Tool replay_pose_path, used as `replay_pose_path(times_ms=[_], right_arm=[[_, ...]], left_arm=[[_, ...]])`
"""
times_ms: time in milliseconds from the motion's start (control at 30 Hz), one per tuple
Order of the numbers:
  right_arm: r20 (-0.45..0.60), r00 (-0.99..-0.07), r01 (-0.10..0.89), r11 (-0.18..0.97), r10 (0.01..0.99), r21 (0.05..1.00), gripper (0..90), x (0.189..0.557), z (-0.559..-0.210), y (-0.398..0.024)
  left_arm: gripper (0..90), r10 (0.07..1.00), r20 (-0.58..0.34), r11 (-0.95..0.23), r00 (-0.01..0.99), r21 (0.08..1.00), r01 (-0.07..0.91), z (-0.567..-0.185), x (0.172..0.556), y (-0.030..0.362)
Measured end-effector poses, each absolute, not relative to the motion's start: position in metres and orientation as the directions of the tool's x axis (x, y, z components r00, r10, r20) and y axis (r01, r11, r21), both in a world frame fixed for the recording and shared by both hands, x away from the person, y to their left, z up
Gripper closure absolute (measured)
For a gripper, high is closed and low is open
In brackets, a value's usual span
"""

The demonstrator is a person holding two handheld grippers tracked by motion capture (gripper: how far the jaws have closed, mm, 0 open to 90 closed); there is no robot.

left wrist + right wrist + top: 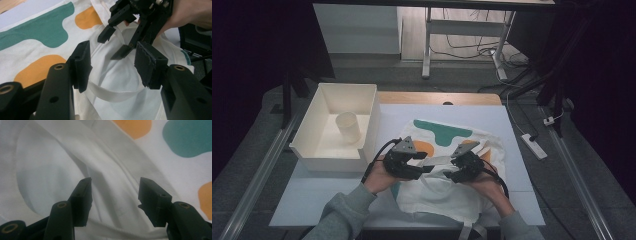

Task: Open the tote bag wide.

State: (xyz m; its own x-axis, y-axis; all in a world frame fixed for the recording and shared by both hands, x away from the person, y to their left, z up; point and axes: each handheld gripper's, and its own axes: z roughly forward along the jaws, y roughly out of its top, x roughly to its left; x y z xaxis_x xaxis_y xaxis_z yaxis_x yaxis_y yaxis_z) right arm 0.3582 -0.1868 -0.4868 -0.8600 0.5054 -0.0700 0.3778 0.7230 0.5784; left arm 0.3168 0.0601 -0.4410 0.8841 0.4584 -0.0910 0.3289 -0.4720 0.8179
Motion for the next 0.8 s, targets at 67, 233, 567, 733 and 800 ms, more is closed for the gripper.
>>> replay_pose_path(times_ms=[67, 233, 567, 733, 800], right_arm=[[-0.090, -0.859, 0.376, 0.740, 0.504, 0.558, 44.9, 0.358, -0.490, -0.184], [-0.156, -0.848, 0.363, 0.769, 0.507, 0.527, 70.2, 0.360, -0.495, -0.180], [-0.112, -0.845, 0.384, 0.739, 0.523, 0.553, 87.4, 0.369, -0.498, -0.187], [-0.080, -0.843, 0.400, 0.720, 0.532, 0.567, 87.3, 0.373, -0.499, -0.190], [-0.076, -0.844, 0.400, 0.719, 0.531, 0.568, 87.3, 0.373, -0.499, -0.191]], left_arm=[[47.0, 0.457, -0.092, -0.471, 0.885, 0.819, 0.329, -0.441, 0.317, 0.060], [47.0, 0.442, -0.099, -0.479, 0.891, 0.815, 0.328, -0.440, 0.315, 0.057], [46.3, 0.336, -0.079, -0.555, 0.938, 0.788, 0.265, -0.438, 0.298, 0.035], [46.2, 0.271, -0.087, -0.598, 0.959, 0.765, 0.239, -0.444, 0.289, 0.022], [46.1, 0.247, -0.093, -0.617, 0.965, 0.752, 0.231, -0.448, 0.286, 0.018]])
